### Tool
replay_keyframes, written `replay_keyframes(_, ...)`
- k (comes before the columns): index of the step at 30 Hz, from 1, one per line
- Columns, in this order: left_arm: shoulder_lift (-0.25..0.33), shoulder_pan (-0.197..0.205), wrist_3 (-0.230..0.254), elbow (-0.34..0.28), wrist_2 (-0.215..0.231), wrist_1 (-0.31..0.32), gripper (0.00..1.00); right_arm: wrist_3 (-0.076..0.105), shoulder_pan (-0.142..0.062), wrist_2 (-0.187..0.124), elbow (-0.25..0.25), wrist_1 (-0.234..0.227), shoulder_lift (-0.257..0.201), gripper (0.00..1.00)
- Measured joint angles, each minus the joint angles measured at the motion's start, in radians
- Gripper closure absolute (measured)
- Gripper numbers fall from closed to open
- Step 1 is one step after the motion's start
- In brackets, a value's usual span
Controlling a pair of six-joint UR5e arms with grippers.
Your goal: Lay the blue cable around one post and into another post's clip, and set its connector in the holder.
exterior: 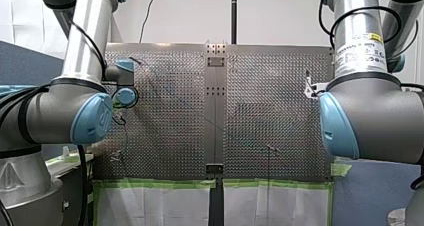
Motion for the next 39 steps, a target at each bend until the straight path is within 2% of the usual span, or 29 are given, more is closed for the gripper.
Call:
replay_keyframes(4, 0.0, 0.0, 0.002, 0.0, -0.001, 0.0, 0.02, 0.003, 0.001, 0.0, -0.008, 0.007, 0.0, 1.0)
replay_keyframes(12, 0.0, -0.001, 0.004, 0.0, -0.002, 0.0, 0.02, 0.005, 0.006, 0.003, -0.024, 0.055, 0.0, 1.0)
replay_keyframes(27, 0.0, -0.002, 0.007, 0.0, -0.002, -0.003, 0.02, 0.008, 0.007, 0.004, -0.027, 0.064, 0.0, 1.0)
replay_keyframes(39, 0.0, -0.003, 0.007, 0.0, -0.002, -0.001, 0.02, 0.002, 0.01, 0.006, -0.042, 0.102, -0.007, 1.0)
